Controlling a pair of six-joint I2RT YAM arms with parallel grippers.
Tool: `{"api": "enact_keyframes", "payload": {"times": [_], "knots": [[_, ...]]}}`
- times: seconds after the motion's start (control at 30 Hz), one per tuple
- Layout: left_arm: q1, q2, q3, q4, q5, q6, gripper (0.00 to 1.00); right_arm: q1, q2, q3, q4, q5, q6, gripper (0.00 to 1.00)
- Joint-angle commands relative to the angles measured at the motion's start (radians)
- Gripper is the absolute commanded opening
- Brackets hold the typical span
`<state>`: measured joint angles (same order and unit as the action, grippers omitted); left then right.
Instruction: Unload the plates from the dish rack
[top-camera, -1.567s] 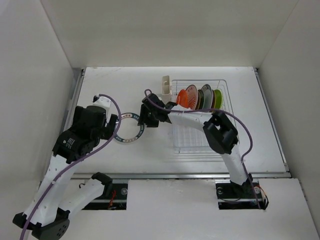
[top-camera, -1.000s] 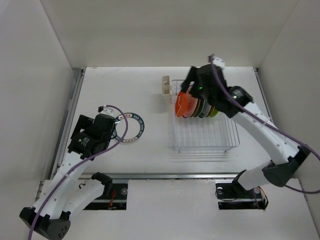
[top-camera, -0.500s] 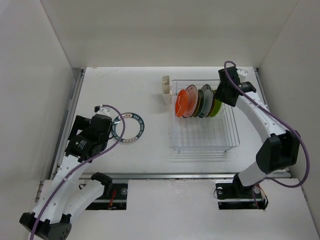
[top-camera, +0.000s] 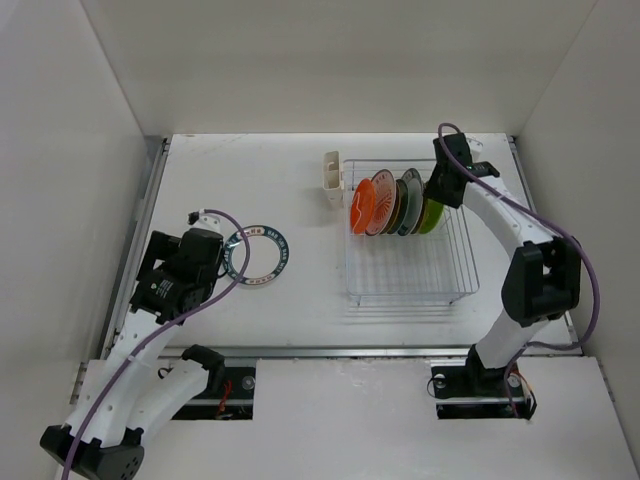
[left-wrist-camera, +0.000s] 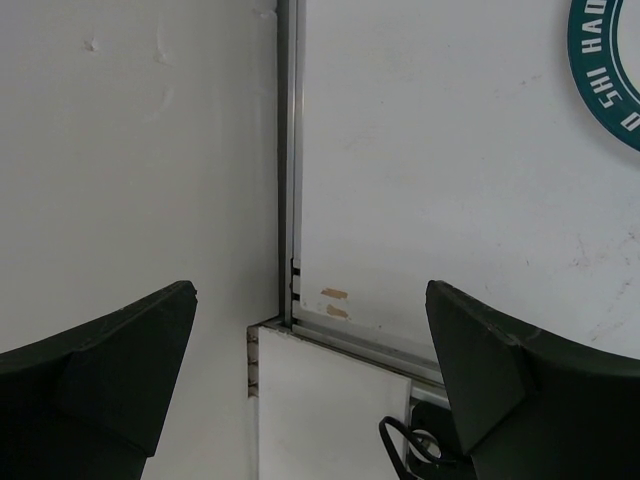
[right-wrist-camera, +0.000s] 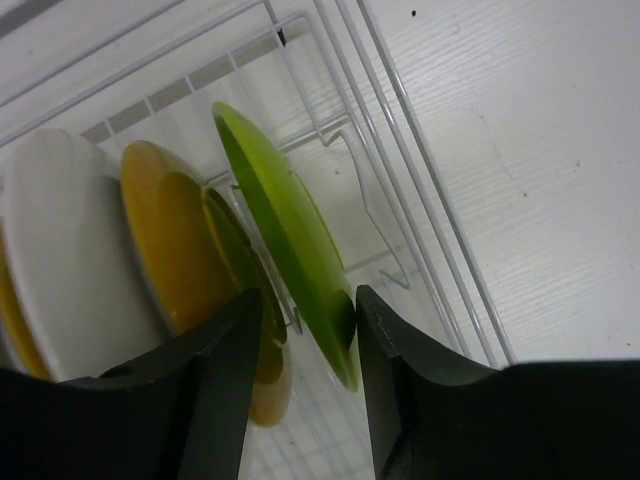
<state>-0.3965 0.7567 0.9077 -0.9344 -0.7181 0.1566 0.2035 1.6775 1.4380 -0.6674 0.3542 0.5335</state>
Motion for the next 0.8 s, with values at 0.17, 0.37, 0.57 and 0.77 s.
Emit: {"api": "enact_keyframes", "payload": {"times": [0.17,0.37,0.57,0.77], "knots": [[0.008,0.007,0.02,-0.012,0.002,0.014,1.0,-0.03,0.024,-0.004,0.061,0.014,-0.001,0.27],[0.008,0.007,0.074,-0.044,0.078,0.024,1.0,-0.03,-0.085,0.051,0.0,0.084,-0.029,0.0],[0.008,0.044,0.181,-0.106,0.291,0.053,1.0,-0.012,-0.206,0.214,-0.188,0.241,-0.078,0.0],[0.008,0.076,0.358,-0.148,0.593,0.084,1.0,0.083,-0.353,0.222,-0.189,0.183,-0.114,0.0]]}}
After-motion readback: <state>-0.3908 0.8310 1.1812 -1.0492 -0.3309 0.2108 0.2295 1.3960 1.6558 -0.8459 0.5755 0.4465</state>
